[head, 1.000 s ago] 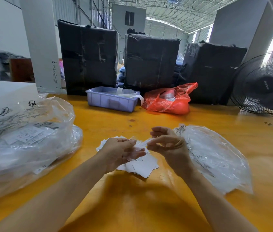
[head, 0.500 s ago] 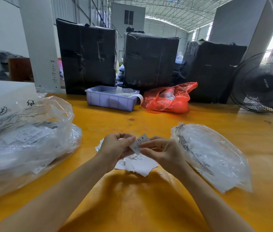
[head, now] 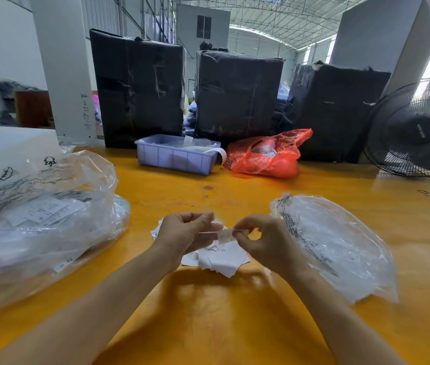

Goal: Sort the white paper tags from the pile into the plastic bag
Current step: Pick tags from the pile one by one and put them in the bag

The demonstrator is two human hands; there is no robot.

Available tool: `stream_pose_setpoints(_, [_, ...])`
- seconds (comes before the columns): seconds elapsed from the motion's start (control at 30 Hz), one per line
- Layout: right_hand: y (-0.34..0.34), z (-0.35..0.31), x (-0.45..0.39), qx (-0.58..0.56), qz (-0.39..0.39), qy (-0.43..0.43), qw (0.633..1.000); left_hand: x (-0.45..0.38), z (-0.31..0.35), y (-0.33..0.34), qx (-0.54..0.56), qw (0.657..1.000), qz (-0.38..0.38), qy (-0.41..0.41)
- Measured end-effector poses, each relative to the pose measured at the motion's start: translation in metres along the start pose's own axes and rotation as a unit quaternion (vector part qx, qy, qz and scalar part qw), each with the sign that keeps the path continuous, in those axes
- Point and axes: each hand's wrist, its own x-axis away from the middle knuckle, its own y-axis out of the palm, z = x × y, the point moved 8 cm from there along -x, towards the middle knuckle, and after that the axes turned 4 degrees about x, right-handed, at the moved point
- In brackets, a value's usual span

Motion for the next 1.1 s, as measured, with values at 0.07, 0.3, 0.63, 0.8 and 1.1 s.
stream_pose_setpoints(0.07, [-0.009,0.018,-0.003,-0.081,0.036,0.083,0.993,0.000,0.001,-0.001,0.017,1.000,-0.003,-0.005])
stream_pose_setpoints(0.3, [0.005,0.031,0.001,-0.466,0.030,0.259,0.845,0.002,-0.003,0.008,-0.021,0.999,-0.036,-0.004])
stream_pose_setpoints(0.63, [-0.009,0.025,0.001,-0.345,0.121,0.203,0.908,0.005,-0.004,0.016,-0.068,0.995,-0.069,-0.005])
stream_pose_setpoints(0.8, [-0.013,0.022,0.001,-0.311,0.130,0.175,0.925,0.006,-0.005,0.017,-0.073,0.994,-0.075,-0.011])
stream_pose_setpoints(1.1, [-0.012,0.015,0.000,-0.281,0.115,0.143,0.942,0.007,-0.009,0.021,-0.050,0.993,-0.098,-0.038])
